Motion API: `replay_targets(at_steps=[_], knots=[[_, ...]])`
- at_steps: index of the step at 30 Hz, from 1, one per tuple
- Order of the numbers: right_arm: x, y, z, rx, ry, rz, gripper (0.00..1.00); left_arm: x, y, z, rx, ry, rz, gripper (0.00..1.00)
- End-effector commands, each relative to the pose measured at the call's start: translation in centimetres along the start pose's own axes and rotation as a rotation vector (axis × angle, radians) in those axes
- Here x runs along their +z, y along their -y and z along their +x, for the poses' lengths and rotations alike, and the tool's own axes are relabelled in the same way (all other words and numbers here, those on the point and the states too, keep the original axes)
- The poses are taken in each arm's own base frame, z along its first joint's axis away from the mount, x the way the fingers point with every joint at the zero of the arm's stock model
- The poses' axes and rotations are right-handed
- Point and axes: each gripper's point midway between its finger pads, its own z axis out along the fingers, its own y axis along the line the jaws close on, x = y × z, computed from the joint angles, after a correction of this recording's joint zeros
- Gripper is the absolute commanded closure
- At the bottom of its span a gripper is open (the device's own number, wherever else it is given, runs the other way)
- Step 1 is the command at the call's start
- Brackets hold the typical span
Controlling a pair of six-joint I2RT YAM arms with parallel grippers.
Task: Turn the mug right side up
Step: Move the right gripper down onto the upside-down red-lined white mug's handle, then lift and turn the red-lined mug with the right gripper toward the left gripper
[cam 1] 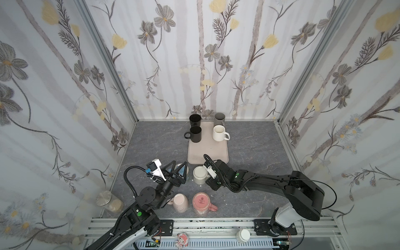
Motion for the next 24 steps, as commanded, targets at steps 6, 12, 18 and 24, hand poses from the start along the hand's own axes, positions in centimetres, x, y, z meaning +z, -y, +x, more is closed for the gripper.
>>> replay_targets(at_steps=[6, 12, 18, 24], knots=[[0.8, -0.4, -1.2, -0.033, 0.036, -0.011, 0.7, -0.1, -0.3, -0.1, -0.012, 0.009, -0.012, 0.0], [1.0, -0.2, -0.7, -0.03, 0.026, 0.002, 0.82, 0.0, -0.4, 0.2, -0.013, 0.001, -0.009, 0.0], [0.6, 0.1, -0.6, -0.012, 0.043, 0.037, 0.93, 0.0, -0.3, 0.2, -0.016, 0.001, -0.002, 0.0], [-1.6, 0.1, -2.1, 0.008, 0.127, 0.067, 1.0, 0.0, -0.2, 0.5, -0.018, -0.007, 0.006, 0.0]])
